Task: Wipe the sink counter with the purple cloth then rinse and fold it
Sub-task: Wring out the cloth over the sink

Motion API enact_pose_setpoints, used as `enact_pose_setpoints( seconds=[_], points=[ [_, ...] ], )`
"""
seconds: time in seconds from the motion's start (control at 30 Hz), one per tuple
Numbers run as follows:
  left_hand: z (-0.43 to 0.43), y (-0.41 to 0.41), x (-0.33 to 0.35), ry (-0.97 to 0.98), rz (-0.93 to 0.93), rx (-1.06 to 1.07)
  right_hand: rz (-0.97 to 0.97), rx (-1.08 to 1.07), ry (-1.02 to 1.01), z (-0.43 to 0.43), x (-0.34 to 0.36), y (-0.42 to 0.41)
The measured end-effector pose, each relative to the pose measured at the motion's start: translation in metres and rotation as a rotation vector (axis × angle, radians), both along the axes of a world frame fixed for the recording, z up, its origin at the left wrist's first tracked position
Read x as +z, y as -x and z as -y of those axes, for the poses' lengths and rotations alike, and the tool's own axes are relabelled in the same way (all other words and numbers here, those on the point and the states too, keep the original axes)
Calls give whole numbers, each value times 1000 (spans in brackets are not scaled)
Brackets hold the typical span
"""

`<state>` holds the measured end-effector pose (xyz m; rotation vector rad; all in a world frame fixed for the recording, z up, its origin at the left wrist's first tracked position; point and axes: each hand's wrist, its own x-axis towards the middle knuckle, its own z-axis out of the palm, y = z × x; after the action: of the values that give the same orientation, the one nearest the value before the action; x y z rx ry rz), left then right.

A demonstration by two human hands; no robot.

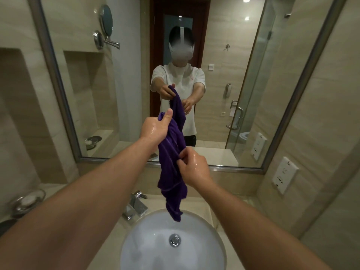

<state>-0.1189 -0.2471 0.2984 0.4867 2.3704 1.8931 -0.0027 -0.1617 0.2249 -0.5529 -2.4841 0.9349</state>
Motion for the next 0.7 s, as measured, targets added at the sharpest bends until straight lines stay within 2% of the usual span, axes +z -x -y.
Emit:
enact_pose_setpoints(
  seconds=[0.13,0.23,0.3,0.37,0.5,0.57,0.67,0.7],
  points=[
    [10,7,-2,-2,7,22,120,141,-75,-19,31,-5],
    [11,8,-2,1,-5,35,189,197,-261,-30,49,-7],
    [12,8,0,34,-54,42,164,174,-412,-35,56,-7],
    [14,9,0,114,-130,40,63,110,-472,-40,66,-8],
    [21,6,-1,283,-262,-47,-163,-76,-172,-47,95,-5],
    [23,4,-2,336,-273,-101,-197,-108,-149,-47,110,0],
    [21,0,-6,363,-213,-311,-209,-16,-152,-43,133,7],
    [18,-4,-6,314,-179,-408,-207,43,-128,-41,141,10]
  ],
)
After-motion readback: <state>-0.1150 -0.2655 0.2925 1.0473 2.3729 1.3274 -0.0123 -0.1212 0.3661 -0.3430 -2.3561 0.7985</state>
